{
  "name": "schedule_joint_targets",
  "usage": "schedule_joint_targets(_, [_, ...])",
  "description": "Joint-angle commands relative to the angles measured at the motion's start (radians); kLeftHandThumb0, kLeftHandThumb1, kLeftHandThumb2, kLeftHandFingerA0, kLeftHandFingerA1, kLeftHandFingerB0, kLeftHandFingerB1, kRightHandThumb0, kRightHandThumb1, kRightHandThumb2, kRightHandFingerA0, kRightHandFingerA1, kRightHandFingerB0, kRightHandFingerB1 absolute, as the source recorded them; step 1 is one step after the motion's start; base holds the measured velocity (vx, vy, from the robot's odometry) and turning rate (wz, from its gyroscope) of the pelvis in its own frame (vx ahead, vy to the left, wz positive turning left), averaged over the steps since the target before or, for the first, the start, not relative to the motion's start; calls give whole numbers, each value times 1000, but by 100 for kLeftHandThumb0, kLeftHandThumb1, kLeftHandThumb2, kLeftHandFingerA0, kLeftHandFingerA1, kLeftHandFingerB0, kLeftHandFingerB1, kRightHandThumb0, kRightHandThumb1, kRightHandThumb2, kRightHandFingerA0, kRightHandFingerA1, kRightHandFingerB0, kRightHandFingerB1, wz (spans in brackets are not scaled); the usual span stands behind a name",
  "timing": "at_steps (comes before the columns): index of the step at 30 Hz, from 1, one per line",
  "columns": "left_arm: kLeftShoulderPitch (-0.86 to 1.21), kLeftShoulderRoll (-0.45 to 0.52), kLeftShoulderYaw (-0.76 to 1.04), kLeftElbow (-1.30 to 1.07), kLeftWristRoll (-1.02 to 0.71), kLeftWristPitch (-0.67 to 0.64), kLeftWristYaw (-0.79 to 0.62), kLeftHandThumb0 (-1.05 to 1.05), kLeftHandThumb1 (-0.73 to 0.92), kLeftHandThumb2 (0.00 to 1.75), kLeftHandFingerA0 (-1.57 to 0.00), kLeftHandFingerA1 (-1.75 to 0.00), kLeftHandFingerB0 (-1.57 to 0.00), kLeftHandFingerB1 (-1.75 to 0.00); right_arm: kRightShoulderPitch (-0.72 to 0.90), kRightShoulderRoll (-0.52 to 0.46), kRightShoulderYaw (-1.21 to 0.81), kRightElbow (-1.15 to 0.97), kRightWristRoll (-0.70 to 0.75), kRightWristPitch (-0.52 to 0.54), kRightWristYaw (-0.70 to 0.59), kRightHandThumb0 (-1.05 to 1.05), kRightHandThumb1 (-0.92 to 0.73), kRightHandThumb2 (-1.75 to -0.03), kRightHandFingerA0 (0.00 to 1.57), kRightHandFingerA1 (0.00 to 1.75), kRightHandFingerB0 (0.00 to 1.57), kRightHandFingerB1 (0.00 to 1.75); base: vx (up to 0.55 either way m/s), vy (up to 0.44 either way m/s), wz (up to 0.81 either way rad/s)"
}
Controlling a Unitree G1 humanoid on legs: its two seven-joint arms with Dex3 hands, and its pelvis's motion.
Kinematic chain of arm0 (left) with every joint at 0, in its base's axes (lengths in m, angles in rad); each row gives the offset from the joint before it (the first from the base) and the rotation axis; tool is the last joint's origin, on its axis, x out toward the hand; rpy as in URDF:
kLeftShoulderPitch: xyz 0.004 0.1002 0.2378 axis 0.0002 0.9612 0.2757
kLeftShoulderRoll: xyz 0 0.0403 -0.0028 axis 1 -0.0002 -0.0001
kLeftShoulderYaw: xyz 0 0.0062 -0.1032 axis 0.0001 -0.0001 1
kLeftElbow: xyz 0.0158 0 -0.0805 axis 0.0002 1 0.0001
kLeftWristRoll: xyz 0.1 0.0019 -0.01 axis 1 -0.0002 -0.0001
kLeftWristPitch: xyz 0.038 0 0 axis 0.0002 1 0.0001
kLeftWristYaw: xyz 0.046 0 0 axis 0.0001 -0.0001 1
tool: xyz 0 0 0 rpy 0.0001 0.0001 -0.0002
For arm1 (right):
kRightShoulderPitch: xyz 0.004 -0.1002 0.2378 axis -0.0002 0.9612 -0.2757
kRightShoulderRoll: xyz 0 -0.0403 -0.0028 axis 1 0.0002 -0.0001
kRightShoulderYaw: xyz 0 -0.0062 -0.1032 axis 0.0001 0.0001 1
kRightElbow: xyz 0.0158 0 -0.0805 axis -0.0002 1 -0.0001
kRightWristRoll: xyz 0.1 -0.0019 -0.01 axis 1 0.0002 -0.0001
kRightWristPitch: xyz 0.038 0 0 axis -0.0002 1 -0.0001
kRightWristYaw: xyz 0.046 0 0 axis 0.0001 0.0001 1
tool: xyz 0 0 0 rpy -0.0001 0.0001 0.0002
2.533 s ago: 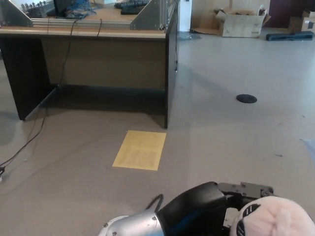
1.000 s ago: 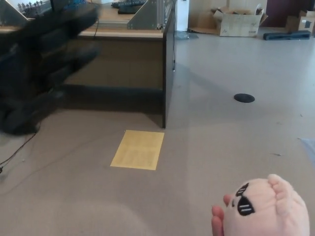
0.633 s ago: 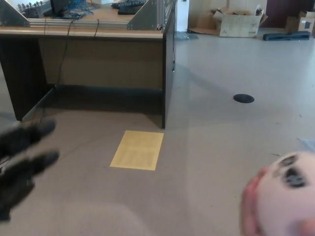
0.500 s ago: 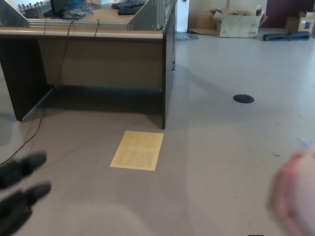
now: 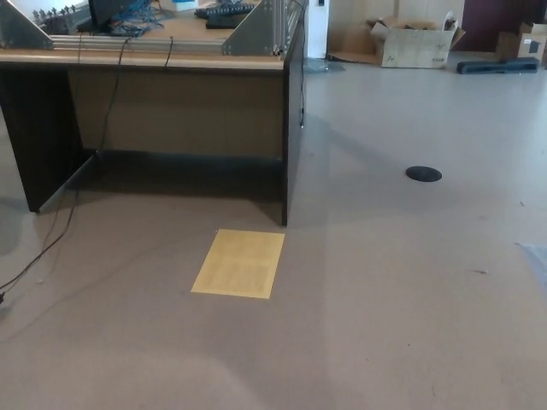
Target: The robot extends its left hand to pick up an emotional support dumpling from the palm of a person and brings its hand down by its side. Then it extends its arm again to hand the dumpling back to the person.
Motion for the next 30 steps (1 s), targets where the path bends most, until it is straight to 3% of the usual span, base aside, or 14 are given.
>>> schedule_joint_targets(1, [94, -64, -10, 174, 224, -453, 250, -29, 43, 97, -16, -53, -10, -49, 132, -52, -29, -48, 10, -103, -80, -31, -58, -57, 80, 58, 71, 49, 0, 0, 0])
schedule_joint_targets(2, [93, -64, -11, 177, 225, -459, 252, -50, 64, 59, -30, -39, -28, -32, 133, -51, -29, -49, 10, -102, -80, -31, -58, -58, 80, 57, 71, 49, 0, 0, 0])
schedule_joint_targets(3, [93, -64, -12, 180, 227, -464, 254, -50, 64, 59, -30, -39, -28, -32, 134, -51, -30, -51, 11, -100, -79, -31, -58, -58, 80, 57, 71, 49, 0, 0, 0])
schedule_joint_targets(4, [81, -66, -12, 180, 217, -452, 249, -28, 46, 98, -15, -53, -10, -49, 124, -51, -35, -53, 17, -94, -72, -31, -58, -58, 79, 55, 70, 49, 0, 0, 0])
schedule_joint_targets(7, [76, -66, -14, 192, 217, -465, 252, -28, 46, 98, -15, -53, -10, -49, 125, -51, -36, -57, 17, -93, -70, -31, -58, -58, 79, 55, 70, 49, 0, 0, 0])
schedule_joint_targets(10, [73, -52, -21, 196, 238, -479, 267, -29, 43, 97, -16, -52, -10, -49, 133, -51, -33, -68, 10, -88, -77, -32, -57, -58, 79, 57, 70, 48, 0, 0, 0])
schedule_joint_targets(11, [74, -50, -23, 204, 242, -489, 268, -53, 63, 59, -32, -39, -27, -32, 140, -52, -34, -70, 11, -89, -77, -31, -58, -58, 80, 60, 71, 48, 0, 0, 0])
schedule_joint_targets(12, [73, -49, -26, 211, 244, -498, 270, -51, 63, 59, -32, -40, -27, -32, 145, -53, -34, -72, 12, -90, -76, -31, -58, -57, 80, 59, 71, 49, 0, 0, 0])
schedule_joint_targets(13, [73, -49, -29, 215, 243, -504, 269, -29, 42, 97, -16, -52, -10, -49, 148, -55, -34, -74, 12, -90, -76, -30, -57, -58, 80, 55, 71, 49, 0, 0, 0])
schedule_joint_targets(17, [67, -42, -32, 229, 240, -515, 272, -29, 42, 96, -16, -53, -10, -49, 143, -50, -34, -77, 13, -79, -71, -31, -57, -58, 80, 55, 71, 49, 0, 0, 0])
schedule_joint_targets(18, [63, -40, -33, 237, 240, -519, 275, -53, 62, 59, -31, -40, -27, -32, 139, -48, -35, -76, 16, -77, -68, -30, -57, -58, 79, 54, 72, 50, 0, 0, 0])
schedule_joint_targets(30, [35, -26, -46, 278, 239, -552, 293, -54, 63, 59, -33, -40, -27, -32, 117, -47, -38, -66, 9, -79, -73, -31, -58, -58, 79, 56, 71, 49, 0, 0, 0])
